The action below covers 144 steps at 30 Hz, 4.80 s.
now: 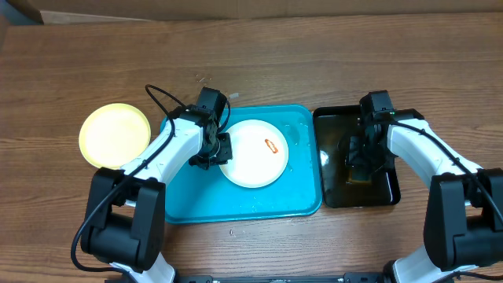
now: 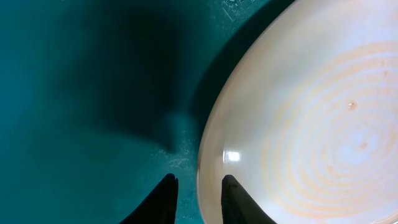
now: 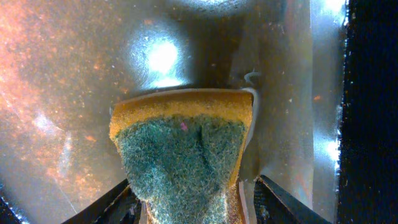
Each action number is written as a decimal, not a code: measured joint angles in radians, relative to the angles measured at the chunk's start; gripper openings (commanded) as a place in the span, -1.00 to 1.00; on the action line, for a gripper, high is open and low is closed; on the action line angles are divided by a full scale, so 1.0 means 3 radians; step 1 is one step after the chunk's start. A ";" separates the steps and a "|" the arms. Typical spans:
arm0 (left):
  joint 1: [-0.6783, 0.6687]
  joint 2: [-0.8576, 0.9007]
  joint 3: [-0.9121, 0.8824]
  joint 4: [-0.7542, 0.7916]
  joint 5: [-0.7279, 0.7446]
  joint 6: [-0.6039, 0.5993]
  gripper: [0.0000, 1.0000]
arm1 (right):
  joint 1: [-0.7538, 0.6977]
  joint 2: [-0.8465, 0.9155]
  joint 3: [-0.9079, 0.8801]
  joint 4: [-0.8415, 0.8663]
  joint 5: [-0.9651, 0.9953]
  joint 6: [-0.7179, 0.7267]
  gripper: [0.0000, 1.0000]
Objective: Clean dirty plates on tray and stack at the side
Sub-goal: 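Dip the sponge in the water and lift it with the right gripper, then wipe the white plate with the sponge in the right gripper, then return the sponge to the black tray and release it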
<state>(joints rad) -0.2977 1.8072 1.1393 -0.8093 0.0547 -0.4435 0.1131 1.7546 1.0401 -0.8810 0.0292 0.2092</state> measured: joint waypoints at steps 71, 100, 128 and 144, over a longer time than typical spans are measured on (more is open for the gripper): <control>0.0000 0.0086 -0.0003 0.0024 0.0004 -0.0022 -0.92 | 0.0603 -0.0011 0.1409 -0.0821 -0.0359 -0.0004 -0.93; 0.0000 0.0086 -0.0003 0.0022 0.0004 -0.0022 -0.91 | 0.1915 0.1067 0.1546 -0.0093 0.0529 0.0081 -0.92; 0.0006 0.0086 -0.0003 -0.0017 -0.0018 -0.0009 -0.91 | 0.1701 0.1363 0.1765 -0.0156 -0.1773 -0.0006 -0.92; 0.0006 0.0086 -0.0003 -0.0014 -0.0011 -0.0009 -0.92 | 0.0029 0.0730 0.2153 -0.1628 -0.1088 -0.0440 -0.92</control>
<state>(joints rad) -0.2958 1.8332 1.1385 -0.8135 0.0513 -0.4461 0.1219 1.9736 1.6859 -1.3693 -0.2974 0.0772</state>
